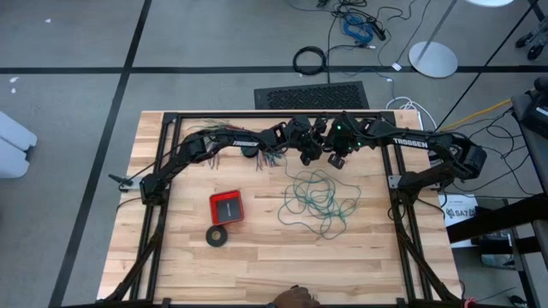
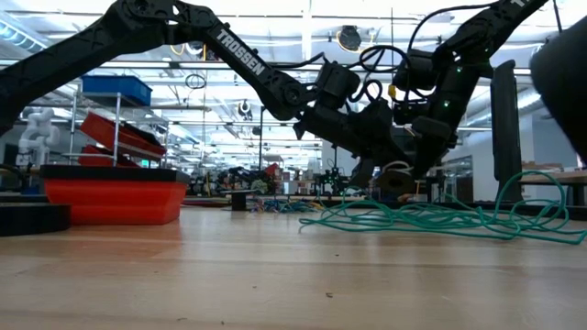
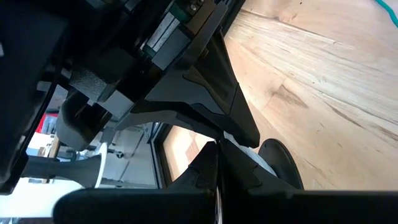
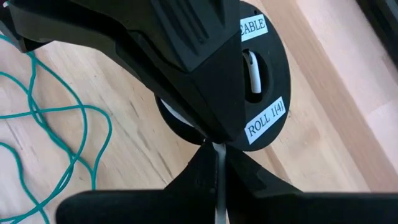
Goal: Coil cords
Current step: Coil the white wire onto the spool
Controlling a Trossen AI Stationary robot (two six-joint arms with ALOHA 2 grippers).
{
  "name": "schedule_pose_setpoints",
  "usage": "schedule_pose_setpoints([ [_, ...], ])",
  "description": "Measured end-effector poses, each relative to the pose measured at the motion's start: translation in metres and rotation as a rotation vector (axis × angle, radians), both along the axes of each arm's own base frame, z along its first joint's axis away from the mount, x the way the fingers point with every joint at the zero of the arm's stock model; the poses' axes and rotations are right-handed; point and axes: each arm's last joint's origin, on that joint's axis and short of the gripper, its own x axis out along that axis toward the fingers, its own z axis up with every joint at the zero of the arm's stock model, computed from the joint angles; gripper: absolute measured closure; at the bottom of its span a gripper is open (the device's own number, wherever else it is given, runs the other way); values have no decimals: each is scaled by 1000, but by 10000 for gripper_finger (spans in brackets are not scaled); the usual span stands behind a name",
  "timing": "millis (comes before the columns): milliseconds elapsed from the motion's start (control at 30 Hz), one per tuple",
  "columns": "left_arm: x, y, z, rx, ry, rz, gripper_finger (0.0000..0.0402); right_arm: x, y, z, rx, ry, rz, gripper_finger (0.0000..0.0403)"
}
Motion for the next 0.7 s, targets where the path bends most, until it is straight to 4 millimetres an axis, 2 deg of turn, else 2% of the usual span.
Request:
schedule_pose_setpoints([
  [333, -1, 0, -2, -3, 24, -2, 395, -3, 3, -2, 43, 27, 8, 400],
  [700, -5, -1, -12, -33, 127, 3, 395, -5, 4, -3, 63, 51, 1, 372],
])
